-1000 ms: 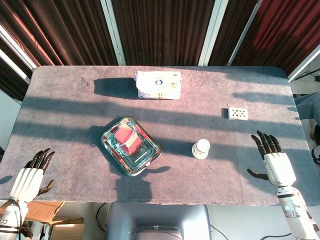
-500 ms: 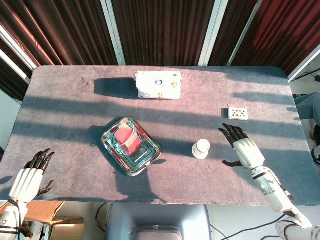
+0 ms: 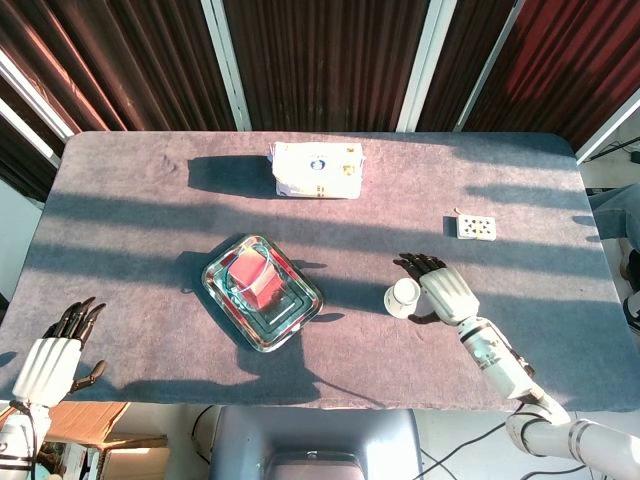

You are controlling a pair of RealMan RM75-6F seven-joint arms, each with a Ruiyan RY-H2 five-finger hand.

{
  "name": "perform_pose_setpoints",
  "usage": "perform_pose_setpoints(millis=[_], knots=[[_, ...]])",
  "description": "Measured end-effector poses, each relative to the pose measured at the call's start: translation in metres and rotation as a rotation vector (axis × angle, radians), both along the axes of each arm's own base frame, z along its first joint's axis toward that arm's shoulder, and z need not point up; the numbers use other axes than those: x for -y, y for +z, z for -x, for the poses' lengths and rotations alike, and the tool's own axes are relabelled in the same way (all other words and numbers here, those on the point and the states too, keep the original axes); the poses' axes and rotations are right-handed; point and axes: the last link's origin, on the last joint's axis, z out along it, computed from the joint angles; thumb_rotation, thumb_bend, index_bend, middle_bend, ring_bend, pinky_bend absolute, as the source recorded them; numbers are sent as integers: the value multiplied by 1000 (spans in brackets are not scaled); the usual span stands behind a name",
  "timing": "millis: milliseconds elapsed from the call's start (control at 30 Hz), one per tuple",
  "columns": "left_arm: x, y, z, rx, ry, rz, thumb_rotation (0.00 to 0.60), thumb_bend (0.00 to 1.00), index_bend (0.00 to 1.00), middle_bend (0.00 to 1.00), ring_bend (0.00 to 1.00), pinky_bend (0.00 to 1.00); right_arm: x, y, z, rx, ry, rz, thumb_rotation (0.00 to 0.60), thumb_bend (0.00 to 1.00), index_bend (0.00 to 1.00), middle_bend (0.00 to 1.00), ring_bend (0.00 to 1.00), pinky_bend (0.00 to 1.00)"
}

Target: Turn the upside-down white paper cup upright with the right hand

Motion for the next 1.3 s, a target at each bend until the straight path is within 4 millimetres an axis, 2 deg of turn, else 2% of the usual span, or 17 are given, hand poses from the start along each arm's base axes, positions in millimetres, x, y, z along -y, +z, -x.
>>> perform_pose_setpoints(millis=[167,433,600,900,1100,1300], knots=[[0,2,0,8,2,-3,600,297,55,13,0,273,6,-13,-5,-1,1,-15,600,196,357,291,273,404],[0,5,2,19,4,-11,600,297,55,13,0,273,10,-27,-5,-10,11,-8,600,357,521,413,425,546],[1,5,1,20,4,-10,600,298,55,13,0,273,11,-27,-5,3,20,24,600,403,619,485,514,617],[0,4,2,16,7,-8,600,297,55,14,0,273,10,-19,-5,115,25,71,600,422,640,503,530,632],[1,4,2,14,8,-7,600,297,55,13,0,273,5,-16,-5,292,15,43,600,422,640,503,530,632],[0,3,2,14,9,-7,600,297,55,13,0,273,2,-20,6,514,-29,-61,600,421,622,503,529,631]])
